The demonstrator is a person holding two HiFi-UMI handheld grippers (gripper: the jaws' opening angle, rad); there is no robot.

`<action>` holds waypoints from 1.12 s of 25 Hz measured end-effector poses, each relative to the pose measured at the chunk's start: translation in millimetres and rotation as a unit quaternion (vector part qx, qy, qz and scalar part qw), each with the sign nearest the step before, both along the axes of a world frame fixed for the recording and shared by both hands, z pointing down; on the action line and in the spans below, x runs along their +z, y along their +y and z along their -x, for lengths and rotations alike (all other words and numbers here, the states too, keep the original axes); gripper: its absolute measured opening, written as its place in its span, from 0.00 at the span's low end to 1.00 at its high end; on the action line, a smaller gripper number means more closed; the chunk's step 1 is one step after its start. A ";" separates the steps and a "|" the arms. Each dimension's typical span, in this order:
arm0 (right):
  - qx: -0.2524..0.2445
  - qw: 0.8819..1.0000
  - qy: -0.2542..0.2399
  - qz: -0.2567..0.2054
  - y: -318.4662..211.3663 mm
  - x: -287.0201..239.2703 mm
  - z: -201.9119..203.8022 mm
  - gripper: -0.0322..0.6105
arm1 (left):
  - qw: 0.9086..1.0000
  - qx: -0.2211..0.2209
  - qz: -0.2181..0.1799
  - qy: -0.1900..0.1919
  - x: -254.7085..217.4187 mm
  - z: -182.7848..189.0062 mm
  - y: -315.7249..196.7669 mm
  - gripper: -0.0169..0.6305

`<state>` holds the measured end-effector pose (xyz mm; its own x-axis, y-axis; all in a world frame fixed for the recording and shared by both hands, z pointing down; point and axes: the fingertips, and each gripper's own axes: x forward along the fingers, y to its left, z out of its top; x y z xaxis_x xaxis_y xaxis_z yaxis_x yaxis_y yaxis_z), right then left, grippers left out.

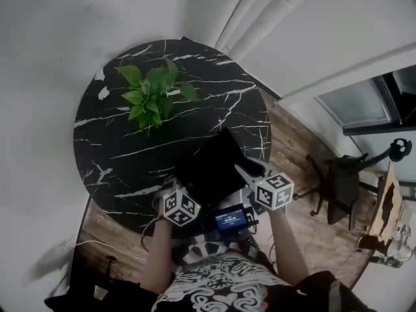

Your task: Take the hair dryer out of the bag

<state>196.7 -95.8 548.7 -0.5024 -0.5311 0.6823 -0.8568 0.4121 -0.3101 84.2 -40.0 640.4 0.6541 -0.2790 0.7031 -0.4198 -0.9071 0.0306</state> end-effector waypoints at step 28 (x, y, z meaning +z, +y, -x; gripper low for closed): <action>-0.109 0.968 0.193 0.116 -7.3 101.1 -43.0 0.26 | 1.000 0.007 0.021 -0.010 3.1 -1.2 -0.4 0.38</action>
